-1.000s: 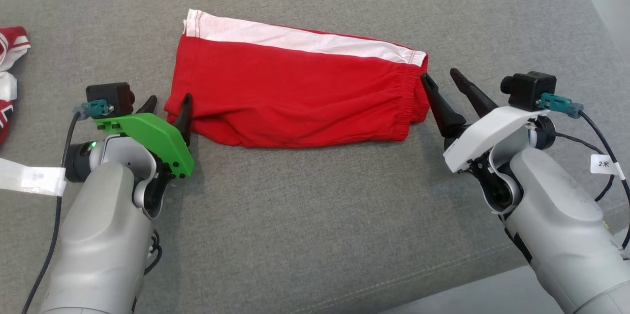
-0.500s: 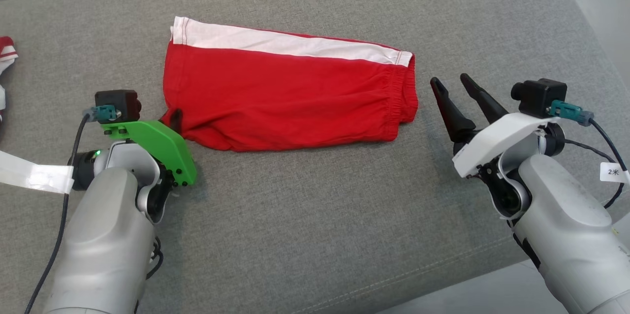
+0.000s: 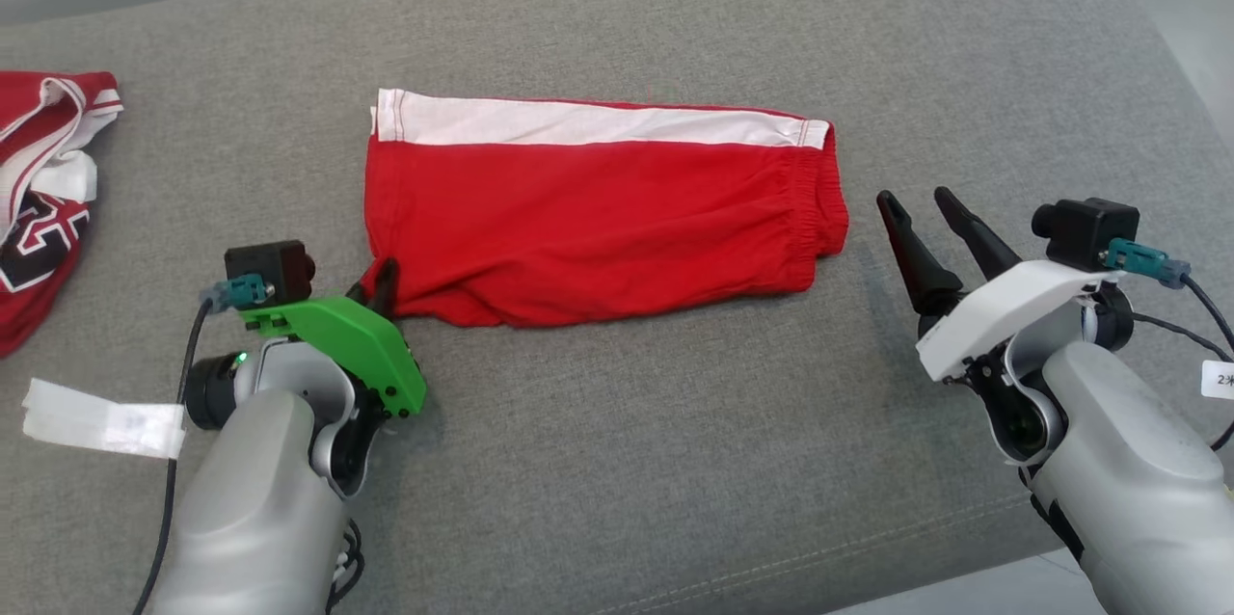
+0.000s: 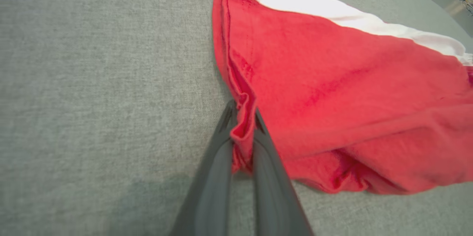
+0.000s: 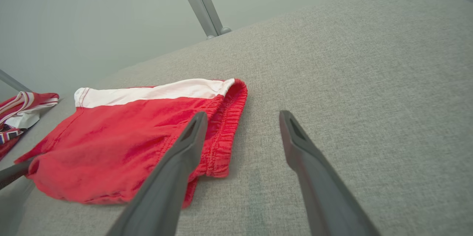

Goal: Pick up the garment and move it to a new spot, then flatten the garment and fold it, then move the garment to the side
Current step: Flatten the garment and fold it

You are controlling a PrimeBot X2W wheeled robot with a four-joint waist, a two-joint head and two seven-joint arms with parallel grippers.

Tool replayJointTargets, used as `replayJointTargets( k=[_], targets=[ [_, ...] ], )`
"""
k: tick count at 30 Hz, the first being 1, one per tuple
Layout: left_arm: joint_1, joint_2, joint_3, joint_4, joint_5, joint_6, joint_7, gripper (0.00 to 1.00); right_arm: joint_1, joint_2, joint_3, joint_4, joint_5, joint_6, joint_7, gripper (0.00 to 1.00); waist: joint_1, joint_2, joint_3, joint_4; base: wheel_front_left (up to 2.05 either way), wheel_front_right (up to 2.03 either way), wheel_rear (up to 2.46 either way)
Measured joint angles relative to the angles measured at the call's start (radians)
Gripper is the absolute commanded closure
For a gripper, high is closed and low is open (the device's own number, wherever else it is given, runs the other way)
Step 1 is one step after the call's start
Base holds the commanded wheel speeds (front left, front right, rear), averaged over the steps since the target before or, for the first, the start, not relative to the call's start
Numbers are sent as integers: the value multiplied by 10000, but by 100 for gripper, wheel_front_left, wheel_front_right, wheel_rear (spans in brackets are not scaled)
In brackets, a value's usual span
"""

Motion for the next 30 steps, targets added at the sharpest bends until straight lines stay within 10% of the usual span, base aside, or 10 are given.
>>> replayJointTargets(
  k=[21,22,23,30],
  targets=[
    [2418,-29,-1733,-2010,-1429,13,-1072,98,190,71,-301,966,1499,0,1662,0,0,0,-1018,1494,0,0,0],
    [2483,-27,-1747,-2079,-1436,104,-1158,64,166,107,-349,1045,1576,-13,1770,0,0,0,-1046,1554,0,0,0],
    [2519,-25,-1756,-2115,-1432,198,-1221,0,135,151,-405,1126,1626,-27,1871,0,0,0,-1070,1609,0,0,0],
    [2588,10,-1710,-2777,-1438,800,-1687,0,-94,217,-796,1592,2171,-219,2487,0,0,0,-1141,1977,0,0,0]
  ],
)
